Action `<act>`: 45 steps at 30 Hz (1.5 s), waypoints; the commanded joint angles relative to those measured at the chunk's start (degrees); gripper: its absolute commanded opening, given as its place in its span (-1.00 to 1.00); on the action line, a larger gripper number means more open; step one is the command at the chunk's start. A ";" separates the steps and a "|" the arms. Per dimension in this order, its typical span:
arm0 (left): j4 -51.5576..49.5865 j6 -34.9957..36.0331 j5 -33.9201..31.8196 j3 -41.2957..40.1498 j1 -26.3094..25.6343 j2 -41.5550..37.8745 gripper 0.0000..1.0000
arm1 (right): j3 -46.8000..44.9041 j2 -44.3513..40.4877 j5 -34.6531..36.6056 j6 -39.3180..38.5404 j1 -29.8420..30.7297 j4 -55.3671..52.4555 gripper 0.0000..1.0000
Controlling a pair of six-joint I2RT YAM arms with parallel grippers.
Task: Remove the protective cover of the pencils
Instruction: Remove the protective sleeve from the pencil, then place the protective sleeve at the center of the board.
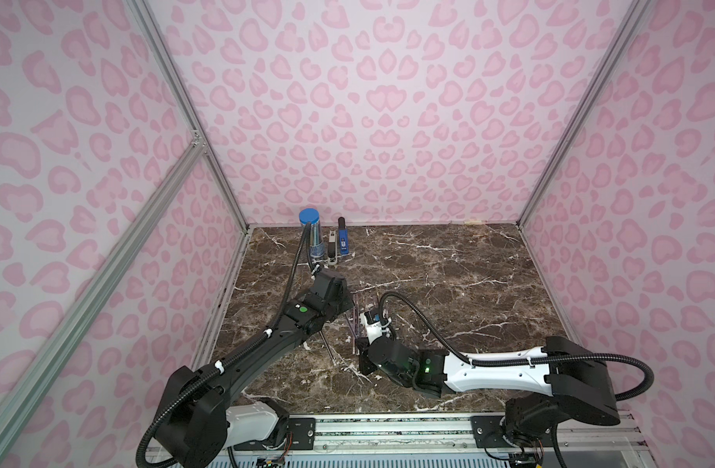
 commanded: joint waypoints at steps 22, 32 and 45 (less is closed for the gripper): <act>-0.54 5.79 -1.34 4.01 13.44 8.98 -0.86 | 6.42 12.30 -2.10 5.25 0.44 1.41 -1.00; -1.15 7.55 -0.45 9.22 16.98 18.94 -0.87 | 12.98 22.23 -5.37 6.25 -0.70 0.43 -1.00; -1.84 7.69 -1.49 11.56 19.90 27.11 -0.86 | 16.03 28.44 -5.62 6.92 -2.56 -0.32 -1.00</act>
